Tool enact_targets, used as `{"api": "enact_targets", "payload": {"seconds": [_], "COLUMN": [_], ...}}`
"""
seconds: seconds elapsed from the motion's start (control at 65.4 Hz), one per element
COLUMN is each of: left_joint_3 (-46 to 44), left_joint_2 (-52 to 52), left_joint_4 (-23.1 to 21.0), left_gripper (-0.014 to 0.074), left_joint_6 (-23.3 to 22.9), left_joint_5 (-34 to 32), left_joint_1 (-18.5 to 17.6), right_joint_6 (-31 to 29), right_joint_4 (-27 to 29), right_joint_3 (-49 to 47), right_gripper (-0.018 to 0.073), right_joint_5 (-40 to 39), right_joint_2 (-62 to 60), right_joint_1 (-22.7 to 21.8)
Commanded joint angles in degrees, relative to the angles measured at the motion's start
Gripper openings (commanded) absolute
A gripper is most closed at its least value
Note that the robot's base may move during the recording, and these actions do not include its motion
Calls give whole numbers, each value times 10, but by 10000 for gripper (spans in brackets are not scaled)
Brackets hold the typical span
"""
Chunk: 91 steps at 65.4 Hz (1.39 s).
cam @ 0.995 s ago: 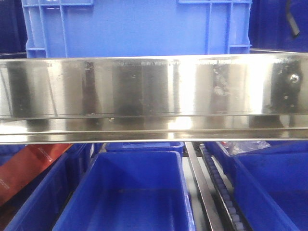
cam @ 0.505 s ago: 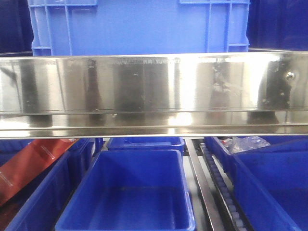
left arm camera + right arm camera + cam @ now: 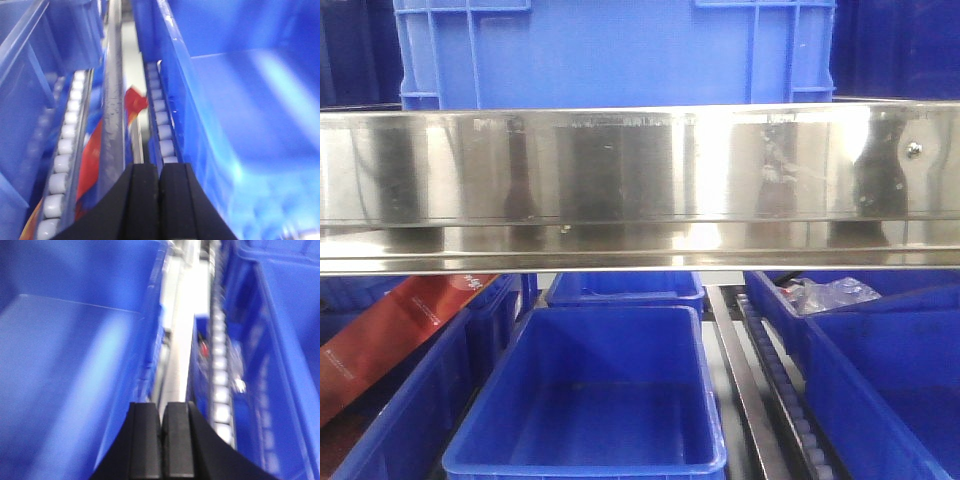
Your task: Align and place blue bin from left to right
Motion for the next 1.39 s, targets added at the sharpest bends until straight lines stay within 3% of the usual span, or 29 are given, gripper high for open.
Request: {"api": "enact_targets", "payload": {"seconds": [0.0,0.26,0.383,0.704,0.964,1.377], "left_joint_3": [64,210,262,347,356,356], "left_joint_2": [-51,-191,-251,-330,-330,-330], "left_joint_4": [-3,-34,-61,-62,-62,-62], "left_gripper": [-111,-111,-111,-111,-111,-111], "left_joint_6": [-5,-5,-5,-5,-5,-5], "left_joint_5": [-73,-156,-171,-170,-168,-168], "left_joint_1": [-2,-2,-2,-2,-2,-2], "right_joint_6": [-4,-7,-7,-7,-7,-7], "right_joint_4": [-8,-8,-8,-8,-8,-8], "right_joint_3": [75,315,432,679,734,734], "right_gripper": [-70,-70,-70,-70,-70,-70], "right_joint_5": [-85,-229,-265,-335,-327,-329], "right_joint_2": [-63,-245,-333,-594,-743,-751], "right_joint_1": [1,1,1,1,1,1]}}
